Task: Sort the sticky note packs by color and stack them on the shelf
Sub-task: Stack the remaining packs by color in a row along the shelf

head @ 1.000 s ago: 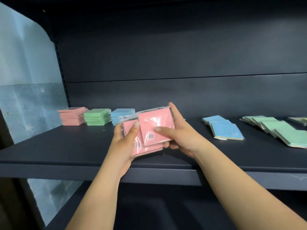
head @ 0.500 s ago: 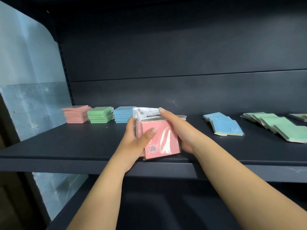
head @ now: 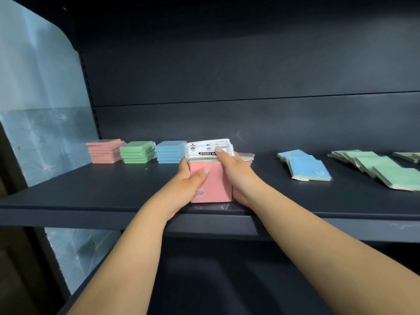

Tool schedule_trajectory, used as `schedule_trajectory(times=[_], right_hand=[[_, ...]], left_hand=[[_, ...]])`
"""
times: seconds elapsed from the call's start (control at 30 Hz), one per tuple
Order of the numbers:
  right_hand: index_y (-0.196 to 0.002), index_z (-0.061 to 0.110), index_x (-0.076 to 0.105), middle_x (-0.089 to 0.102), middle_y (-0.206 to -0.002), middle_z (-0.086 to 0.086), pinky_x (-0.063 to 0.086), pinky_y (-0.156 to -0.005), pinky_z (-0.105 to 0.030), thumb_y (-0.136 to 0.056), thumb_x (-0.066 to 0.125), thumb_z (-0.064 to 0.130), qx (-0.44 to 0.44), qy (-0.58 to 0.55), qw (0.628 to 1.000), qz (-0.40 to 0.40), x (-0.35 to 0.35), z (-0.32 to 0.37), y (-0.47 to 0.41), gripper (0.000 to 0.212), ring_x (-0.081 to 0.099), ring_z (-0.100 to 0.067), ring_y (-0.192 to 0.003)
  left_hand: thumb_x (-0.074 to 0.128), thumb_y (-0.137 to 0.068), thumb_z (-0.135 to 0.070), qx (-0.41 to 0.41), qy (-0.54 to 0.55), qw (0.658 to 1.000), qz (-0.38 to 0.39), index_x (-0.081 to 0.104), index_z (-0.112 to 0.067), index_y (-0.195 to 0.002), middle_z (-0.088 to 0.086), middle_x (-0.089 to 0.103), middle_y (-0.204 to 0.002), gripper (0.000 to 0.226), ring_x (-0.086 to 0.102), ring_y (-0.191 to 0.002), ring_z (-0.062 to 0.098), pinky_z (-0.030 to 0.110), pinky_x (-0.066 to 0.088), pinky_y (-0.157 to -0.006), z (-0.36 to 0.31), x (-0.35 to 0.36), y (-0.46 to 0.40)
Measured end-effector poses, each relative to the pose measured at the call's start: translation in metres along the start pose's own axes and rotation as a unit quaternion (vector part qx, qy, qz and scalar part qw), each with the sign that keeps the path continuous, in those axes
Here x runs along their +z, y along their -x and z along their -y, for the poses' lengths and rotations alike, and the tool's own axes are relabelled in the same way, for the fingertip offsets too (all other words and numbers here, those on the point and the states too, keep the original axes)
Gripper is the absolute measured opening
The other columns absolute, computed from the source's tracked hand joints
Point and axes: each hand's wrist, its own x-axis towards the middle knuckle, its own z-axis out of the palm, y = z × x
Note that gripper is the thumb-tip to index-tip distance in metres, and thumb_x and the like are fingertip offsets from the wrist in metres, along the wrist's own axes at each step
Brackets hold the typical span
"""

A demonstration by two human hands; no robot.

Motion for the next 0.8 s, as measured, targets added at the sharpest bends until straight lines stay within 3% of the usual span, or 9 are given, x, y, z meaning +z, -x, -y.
schedule_trajectory(times=[0.17,0.27,0.4,0.53,0.63,0.73,0.8], right_hand=[[-0.121,0.012,0.055,0.067,-0.112,-0.009,0.049,-0.095,-0.043,-0.093,0.046,0.046,-0.038,0.066,0.997,-0.019,-0.004,0.001,0.000,0.045,0.064,-0.027,-0.103],[-0.113,0.007,0.059,0.067,-0.108,-0.011,0.049,-0.094,-0.043,-0.089,0.042,0.058,-0.041,0.137,0.988,-0.064,-0.003,0.006,-0.003,0.059,0.064,-0.029,-0.100],[-0.114,0.014,0.060,0.067,-0.106,-0.005,0.046,-0.097,-0.042,-0.070,0.028,0.079,0.012,0.180,0.983,-0.033,-0.007,0.016,-0.010,0.084,0.063,-0.025,-0.100],[-0.113,0.011,0.058,0.066,-0.110,-0.008,0.045,-0.097,-0.042,-0.084,0.035,0.065,-0.026,0.188,0.981,-0.028,-0.008,0.027,-0.022,0.066,0.063,-0.025,-0.101],[-0.115,0.010,0.056,0.063,-0.113,-0.008,0.045,-0.098,-0.044,-0.088,0.036,0.061,-0.015,0.165,0.984,-0.058,-0.006,0.030,-0.032,0.061,0.061,-0.028,-0.105],[-0.095,0.015,0.056,0.065,-0.097,-0.004,0.045,-0.099,-0.040,-0.088,0.036,0.064,0.046,0.192,0.980,-0.012,-0.010,0.031,-0.038,0.053,0.062,-0.026,-0.101],[-0.094,0.012,0.058,0.063,-0.087,-0.002,0.047,-0.096,-0.034,-0.087,0.033,0.068,0.092,0.174,0.980,0.031,-0.016,0.030,-0.042,0.061,0.062,-0.024,-0.094]], left_hand=[[0.047,-0.095,-0.034,-0.014,-0.044,0.999,0.015,0.016,-0.027,-0.138,-0.014,0.052,-0.120,0.054,0.051,-0.109,0.006,0.025,0.035,-0.096,-0.001,-0.001,0.000],[0.049,-0.094,-0.033,0.003,-0.044,0.999,-0.008,0.022,-0.029,-0.129,-0.020,0.051,-0.112,0.045,0.051,-0.104,0.004,0.026,0.037,-0.094,-0.005,0.001,-0.001],[0.055,-0.090,-0.029,0.013,0.055,0.997,-0.051,0.041,-0.033,-0.108,-0.012,0.060,-0.106,0.022,0.059,-0.096,0.005,0.031,0.047,-0.089,-0.006,0.004,-0.002],[0.056,-0.089,-0.017,0.023,0.172,0.979,-0.107,0.052,-0.028,-0.099,-0.006,0.067,-0.092,0.016,0.065,-0.081,0.010,0.027,0.054,-0.072,-0.014,0.011,-0.012],[0.052,-0.092,-0.026,0.000,0.193,0.974,-0.115,0.049,-0.032,-0.099,-0.006,0.065,-0.091,0.010,0.063,-0.082,0.015,0.037,0.053,-0.080,-0.019,0.018,-0.022],[0.052,-0.092,-0.033,-0.023,0.194,0.969,-0.149,0.051,-0.032,-0.106,-0.003,0.065,-0.104,0.014,0.063,-0.095,0.018,0.043,0.049,-0.094,-0.012,0.019,-0.031],[0.053,-0.092,-0.033,-0.040,0.195,0.966,-0.163,0.052,-0.028,-0.107,0.000,0.064,-0.111,0.016,0.062,-0.100,0.019,0.043,0.047,-0.096,-0.006,0.019,-0.033]])
